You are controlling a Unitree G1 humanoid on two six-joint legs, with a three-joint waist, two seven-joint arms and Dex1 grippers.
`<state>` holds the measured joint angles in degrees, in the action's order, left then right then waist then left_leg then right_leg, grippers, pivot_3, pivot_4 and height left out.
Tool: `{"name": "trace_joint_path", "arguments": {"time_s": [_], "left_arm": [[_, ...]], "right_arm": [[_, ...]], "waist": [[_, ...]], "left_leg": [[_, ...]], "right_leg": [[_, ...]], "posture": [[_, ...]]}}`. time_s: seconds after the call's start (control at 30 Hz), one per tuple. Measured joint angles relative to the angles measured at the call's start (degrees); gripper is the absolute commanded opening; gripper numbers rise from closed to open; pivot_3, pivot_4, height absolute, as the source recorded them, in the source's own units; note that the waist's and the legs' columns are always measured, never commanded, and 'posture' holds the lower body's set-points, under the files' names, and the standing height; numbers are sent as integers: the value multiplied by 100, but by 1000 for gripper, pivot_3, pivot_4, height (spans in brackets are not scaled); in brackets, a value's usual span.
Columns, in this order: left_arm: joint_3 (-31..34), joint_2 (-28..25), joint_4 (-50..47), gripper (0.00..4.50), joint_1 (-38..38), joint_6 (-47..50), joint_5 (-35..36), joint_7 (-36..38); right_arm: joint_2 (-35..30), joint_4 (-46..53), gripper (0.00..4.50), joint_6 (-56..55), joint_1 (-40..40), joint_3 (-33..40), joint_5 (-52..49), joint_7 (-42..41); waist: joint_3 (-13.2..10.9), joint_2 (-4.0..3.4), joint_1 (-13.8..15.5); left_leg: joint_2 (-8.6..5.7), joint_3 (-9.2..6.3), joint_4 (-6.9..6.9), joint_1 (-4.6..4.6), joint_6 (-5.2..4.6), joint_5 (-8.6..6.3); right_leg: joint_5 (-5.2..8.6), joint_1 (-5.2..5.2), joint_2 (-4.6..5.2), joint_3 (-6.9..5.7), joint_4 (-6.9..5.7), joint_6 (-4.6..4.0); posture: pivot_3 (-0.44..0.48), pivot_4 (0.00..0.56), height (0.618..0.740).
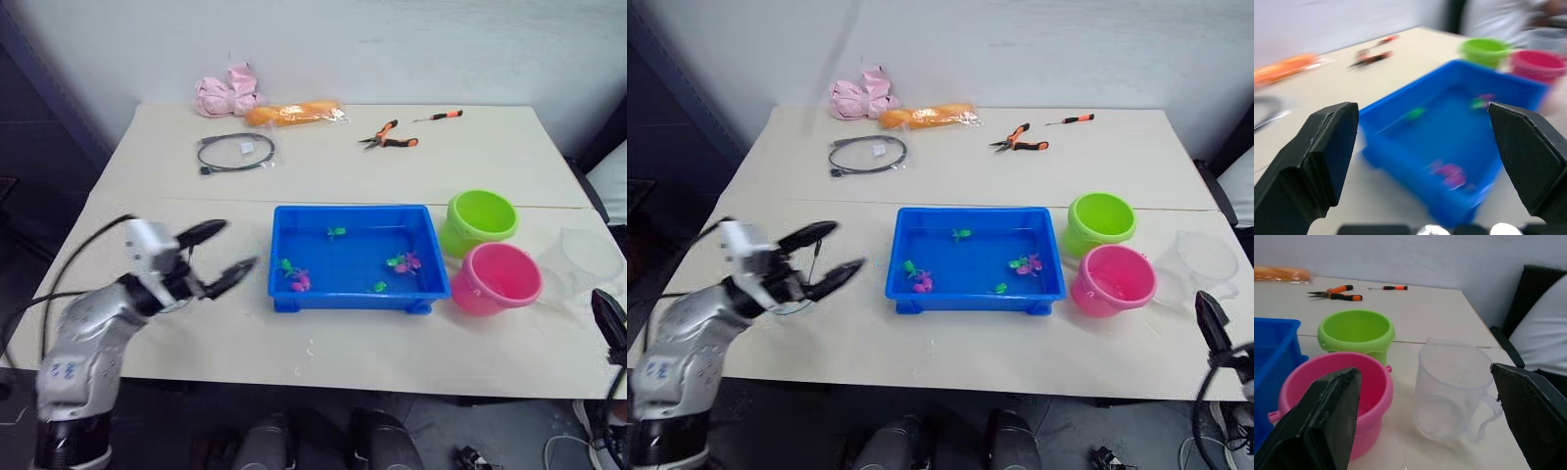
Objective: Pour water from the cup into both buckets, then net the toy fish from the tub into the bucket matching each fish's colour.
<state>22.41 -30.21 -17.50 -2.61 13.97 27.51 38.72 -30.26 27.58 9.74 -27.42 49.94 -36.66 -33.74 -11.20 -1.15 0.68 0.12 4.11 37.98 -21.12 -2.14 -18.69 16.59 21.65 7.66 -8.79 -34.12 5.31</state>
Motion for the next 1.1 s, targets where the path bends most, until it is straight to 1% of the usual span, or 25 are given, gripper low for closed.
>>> {"name": "trace_joint_path", "arguments": {"time_s": [0.03,0.1,0.2,0.27,0.37,0.43,0.5,0.63,0.7,0.77,0.8,0.87,0.9,0.97,1.03,1.07,1.1], "left_arm": [[200,35,178,4500,181,-212,-199,-224],[523,174,447,4500,450,-391,-429,-642],[1040,293,947,4500,1057,-640,-873,-1279],[1318,290,1186,4500,1339,-699,-1032,-1551],[1839,308,1428,4500,1834,-640,-1069,-1874],[2100,332,1416,4500,2055,-509,-1025,-2019],[2203,333,1243,4500,2256,-231,-902,-2035],[2202,343,557,4500,2529,626,-449,-2026],[2104,323,189,4500,2555,833,-320,-1940],[1907,223,-52,4500,2523,937,-335,-1922],[1684,128,-208,4500,2271,1242,-336,-2012],[1464,54,-266,4500,1898,1608,-305,-2138],[1141,-98,-224,4500,1388,2240,-316,-2367],[614,-344,-156,4500,709,3005,-390,-2606],[236,-387,11,4500,122,3394,-484,-2760],[77,-331,176,4500,-209,3541,-533,-2857],[-16,-288,275,4500,-402,3603,-550,-2907]], "right_arm": [[-124,83,4394,-316,44,-66,127,-310],[-253,222,4394,-608,302,-284,161,-612],[-644,282,4394,-746,884,-890,95,-1094],[-781,275,4394,-750,1085,-1172,53,-1353],[-960,125,4394,-816,1421,-1657,27,-1825],[-984,-124,4394,-909,1738,-1971,88,-2063],[-983,-371,4394,-1020,1940,-2273,171,-2275],[-859,-671,4394,-1279,1807,-2506,337,-2551],[-833,-757,4394,-1363,1832,-2513,385,-2556],[-825,-755,4394,-1376,1944,-2547,405,-2527],[-823,-738,4394,-1370,2013,-2619,404,-2488],[-804,-696,4394,-1346,2079,-2787,404,-2467],[-781,-616,4394,-1301,2108,-2917,412,-2389],[-761,-466,4394,-1208,2277,-3111,450,-2259],[-764,-417,4394,-1158,2435,-3169,468,-2154],[-779,-409,4394,-1086,2480,-3166,470,-2088],[-785,-403,4394,-1058,2508,-3171,475,-2051]], "waist": [[3,8,0],[9,25,-4],[4,44,-26],[7,54,44],[7,59,102],[5,72,111],[5,78,131],[5,78,172],[4,76,169],[4,76,166],[4,74,181],[4,73,215],[3,71,249],[2,73,238],[3,74,222],[3,74,209],[3,75,198]], "left_leg": [[1,2,3,2,-14,-9],[6,2,4,4,-33,-23],[9,-1,5,1,-33,-25],[14,-7,5,-4,-19,-27],[15,-10,7,-11,-9,-34],[14,-10,12,-12,-14,-42],[6,-11,14,-13,-22,-48],[3,-11,14,-13,-22,-58],[2,-8,14,-12,-21,-59],[3,-8,14,-11,-15,-55],[2,-8,14,-9,-1,-56],[3,-10,13,-9,12,-47],[2,-15,14,-3,14,-42],[-1,-15,16,-6,31,-24],[-4,-11,16,-6,30,-23],[-3,-9,16,-5,9,-11],[-1,-9,15,-8,10,-11]], "right_leg": [[-2,-1,0,1,4,2],[-5,-1,1,5,6,0],[-6,3,5,7,9,-2],[0,8,5,-6,11,-13],[2,6,11,-17,24,-16],[2,1,18,-21,31,-16],[2,0,32,-23,33,-15],[2,-1,35,-23,34,-15],[2,-1,35,-23,34,-15],[2,-2,34,-24,34,-15],[2,-5,33,-24,32,-14],[2,-2,31,-26,23,-15],[2,-5,31,-27,9,-15],[0,2,29,-26,-6,-15],[0,3,27,-25,-13,-14],[0,3,22,-24,-33,-13],[0,4,16,-24,-32,-14]], "posture": [[0,150,740],[0,150,740],[0,150,740],[0,150,740],[0,150,740],[0,150,740],[0,150,740],[0,150,740],[0,150,740],[0,150,740],[0,150,740],[0,150,740],[0,150,740],[0,150,740],[0,150,740],[0,150,740],[0,150,740]]}}
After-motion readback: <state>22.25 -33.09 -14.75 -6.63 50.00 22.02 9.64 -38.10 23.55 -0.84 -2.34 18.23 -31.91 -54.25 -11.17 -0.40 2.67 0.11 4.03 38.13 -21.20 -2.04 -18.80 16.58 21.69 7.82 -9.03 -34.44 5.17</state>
